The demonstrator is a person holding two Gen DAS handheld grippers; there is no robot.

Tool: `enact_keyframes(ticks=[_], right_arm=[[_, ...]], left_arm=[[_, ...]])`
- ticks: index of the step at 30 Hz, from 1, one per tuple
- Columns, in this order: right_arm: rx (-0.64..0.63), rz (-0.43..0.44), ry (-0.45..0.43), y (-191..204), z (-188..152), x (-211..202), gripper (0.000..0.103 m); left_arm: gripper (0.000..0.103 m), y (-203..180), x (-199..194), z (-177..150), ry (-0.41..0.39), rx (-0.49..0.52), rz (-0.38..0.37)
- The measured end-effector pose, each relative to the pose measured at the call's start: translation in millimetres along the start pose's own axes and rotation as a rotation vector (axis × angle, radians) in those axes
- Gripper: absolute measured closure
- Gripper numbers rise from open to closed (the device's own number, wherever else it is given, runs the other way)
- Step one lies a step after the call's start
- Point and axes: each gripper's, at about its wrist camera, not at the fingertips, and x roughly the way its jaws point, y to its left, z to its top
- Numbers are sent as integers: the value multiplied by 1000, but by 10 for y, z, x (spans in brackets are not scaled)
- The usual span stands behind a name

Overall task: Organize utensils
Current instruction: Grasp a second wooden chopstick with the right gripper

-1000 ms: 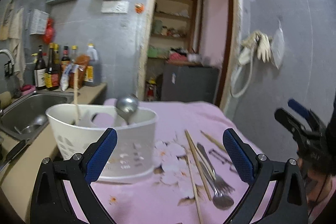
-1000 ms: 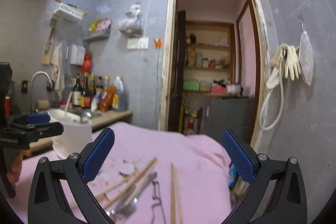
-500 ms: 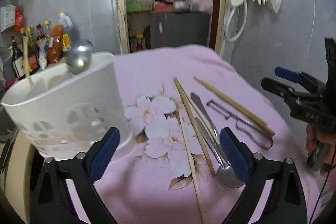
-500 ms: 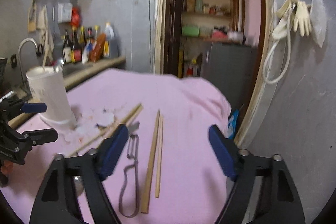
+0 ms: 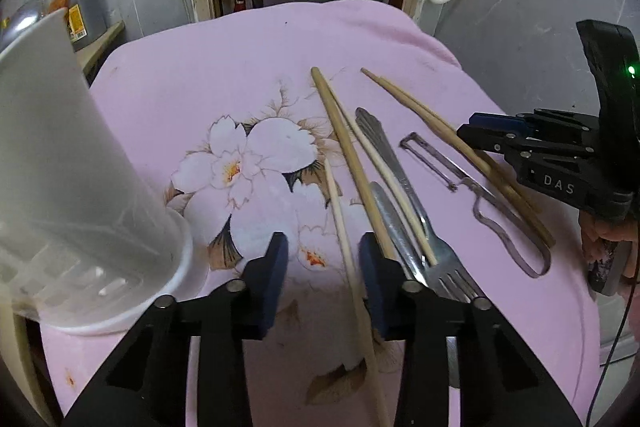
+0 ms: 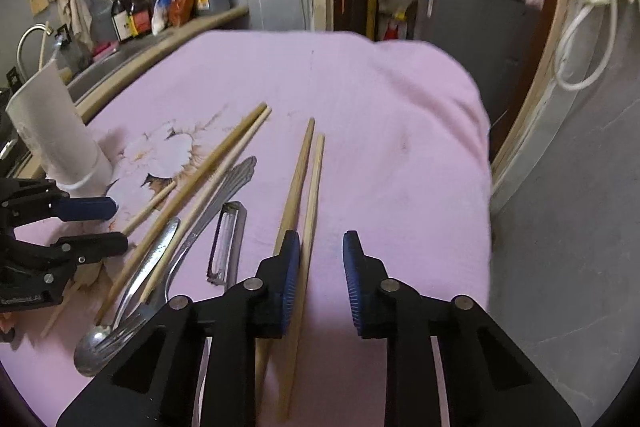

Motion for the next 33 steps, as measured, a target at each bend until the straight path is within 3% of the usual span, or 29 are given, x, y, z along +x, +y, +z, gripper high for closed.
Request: enact_keyframes(ticks=[9, 11, 15, 19, 24, 33], right_arm=[[26, 12, 103, -43, 287, 260, 84], [40, 12, 124, -55, 344, 310, 84], [74, -3, 132, -94, 345, 303, 98], [130, 17, 98, -147, 274, 195, 100], [156, 28, -13, -144, 165, -73, 100], [64, 32, -473, 361, -90, -937, 100]], left_arm=[[76, 2, 146, 250, 117, 9, 31], [79, -7, 171, 281, 141, 13, 43], [100, 45, 170, 327, 150, -21, 47], [101, 132, 113, 308, 134, -96, 11], [101, 128, -115, 166, 42, -142, -47], [101, -16, -975, -168, -403, -133, -100]])
